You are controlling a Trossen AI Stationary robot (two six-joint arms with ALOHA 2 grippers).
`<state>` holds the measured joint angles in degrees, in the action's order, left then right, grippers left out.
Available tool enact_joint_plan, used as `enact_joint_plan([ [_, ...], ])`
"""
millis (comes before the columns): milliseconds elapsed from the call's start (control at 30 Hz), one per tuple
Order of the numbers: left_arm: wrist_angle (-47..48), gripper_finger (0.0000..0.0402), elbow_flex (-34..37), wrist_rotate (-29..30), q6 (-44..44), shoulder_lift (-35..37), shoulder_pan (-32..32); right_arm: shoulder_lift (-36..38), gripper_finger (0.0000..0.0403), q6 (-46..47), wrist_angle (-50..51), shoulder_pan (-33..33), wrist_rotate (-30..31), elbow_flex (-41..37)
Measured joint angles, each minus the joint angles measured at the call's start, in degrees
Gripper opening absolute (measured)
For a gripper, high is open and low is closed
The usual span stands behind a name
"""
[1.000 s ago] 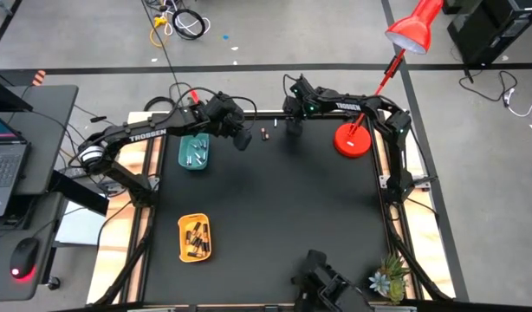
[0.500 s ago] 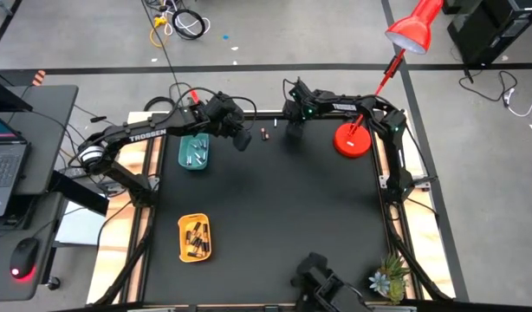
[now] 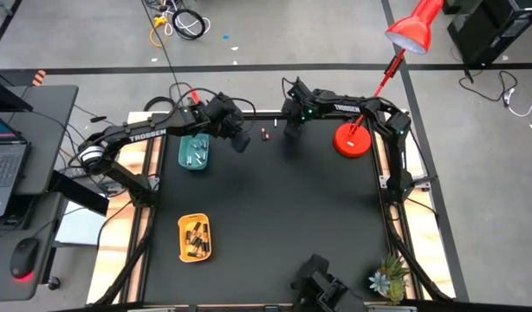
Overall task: Sort batteries
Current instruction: Put the white battery into the blue bin
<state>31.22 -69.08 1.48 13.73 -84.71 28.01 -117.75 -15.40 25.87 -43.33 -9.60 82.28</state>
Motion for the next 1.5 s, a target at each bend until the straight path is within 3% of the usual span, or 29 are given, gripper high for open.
enact_joint_plan([
  [267,0.3,0.0186,0.0,0.0,0.0,0.0,0.0,5.0,0.0209,1.1,2.2,-0.7,-0.6,0.2],
  [533,-0.1,0.0186,0.0,0.0,-0.7,0.0,0.0,4.1,0.0205,-0.1,2.0,-0.7,0.3,-1.7],
  [733,0.0,0.0186,0.0,0.0,-0.2,0.0,0.0,-0.9,0.0199,-0.1,3.0,-1.1,0.2,-1.8],
  [867,0.2,0.0186,0.0,0.0,0.0,0.0,0.0,-2.3,0.019,1.3,3.8,0.0,3.7,-1.4],
  [1000,0.2,0.0186,0.0,0.0,0.3,0.0,0.0,-2.5,0.0152,2.0,4.8,0.7,5.8,-1.4],
  [1200,0.4,0.0186,0.0,0.0,0.4,0.0,0.0,-2.6,0.0022,1.7,5.3,1.0,5.0,-1.4],
  [1500,0.6,0.0186,0.0,-2.3,0.4,0.0,0.0,-0.2,0.0023,2.0,7.6,0.9,-0.1,-1.9],
])
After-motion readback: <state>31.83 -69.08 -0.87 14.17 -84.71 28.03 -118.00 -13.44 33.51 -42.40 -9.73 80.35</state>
